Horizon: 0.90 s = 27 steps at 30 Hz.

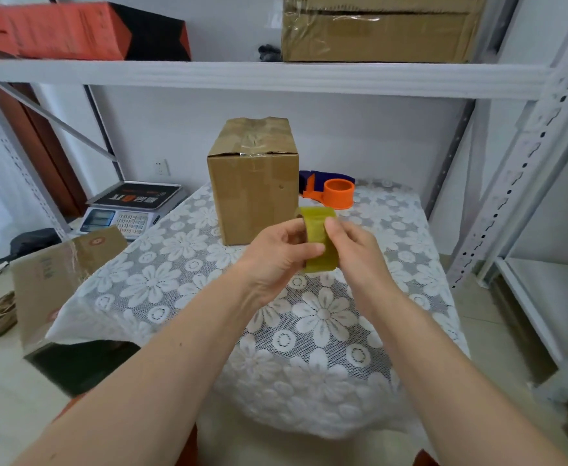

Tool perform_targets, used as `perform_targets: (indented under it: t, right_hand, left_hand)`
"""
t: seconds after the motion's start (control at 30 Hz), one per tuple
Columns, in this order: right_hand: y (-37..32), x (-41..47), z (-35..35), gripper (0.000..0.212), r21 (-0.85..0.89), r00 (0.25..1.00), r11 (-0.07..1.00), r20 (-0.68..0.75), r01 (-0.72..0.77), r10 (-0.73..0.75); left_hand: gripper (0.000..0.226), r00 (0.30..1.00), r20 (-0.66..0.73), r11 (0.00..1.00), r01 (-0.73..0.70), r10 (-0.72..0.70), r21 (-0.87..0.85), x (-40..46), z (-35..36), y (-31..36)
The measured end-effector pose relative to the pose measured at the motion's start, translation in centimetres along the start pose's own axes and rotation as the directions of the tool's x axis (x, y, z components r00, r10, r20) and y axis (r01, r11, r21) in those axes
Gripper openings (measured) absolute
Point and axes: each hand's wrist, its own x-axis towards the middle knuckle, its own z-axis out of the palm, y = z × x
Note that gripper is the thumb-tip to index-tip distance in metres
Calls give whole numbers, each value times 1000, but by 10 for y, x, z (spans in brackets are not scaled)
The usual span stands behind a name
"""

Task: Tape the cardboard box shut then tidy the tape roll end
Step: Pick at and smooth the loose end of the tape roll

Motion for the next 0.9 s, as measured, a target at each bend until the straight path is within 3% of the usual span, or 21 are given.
perform_targets:
  t: [0.13, 0.23, 0.47, 0.63, 0.9]
  right_hand:
    - [-1, 3, -12, 29, 60, 998, 998, 50, 35, -39]
    - [-1, 9, -17, 30, 74, 997, 996, 56, 49, -53]
    - [14, 30, -12, 30, 192, 1000, 981, -6, 6, -5]
    - [18, 44, -5, 32, 209, 1000, 978, -7, 17, -16]
    - [17, 47, 3, 36, 86, 999, 995, 4, 53, -53]
  left_hand:
    - [15, 962, -218, 932, -81, 166, 354, -3, 6, -6]
    - [17, 925, -299, 877, -68, 234, 475, 0, 7, -8]
    - [38, 931, -279, 897, -98, 236, 431, 20, -11, -11]
    - [20, 911, -304, 909, -148, 279, 390, 29, -14, -26]
    - [19, 926, -256, 887, -145, 277, 438, 32, -19, -26]
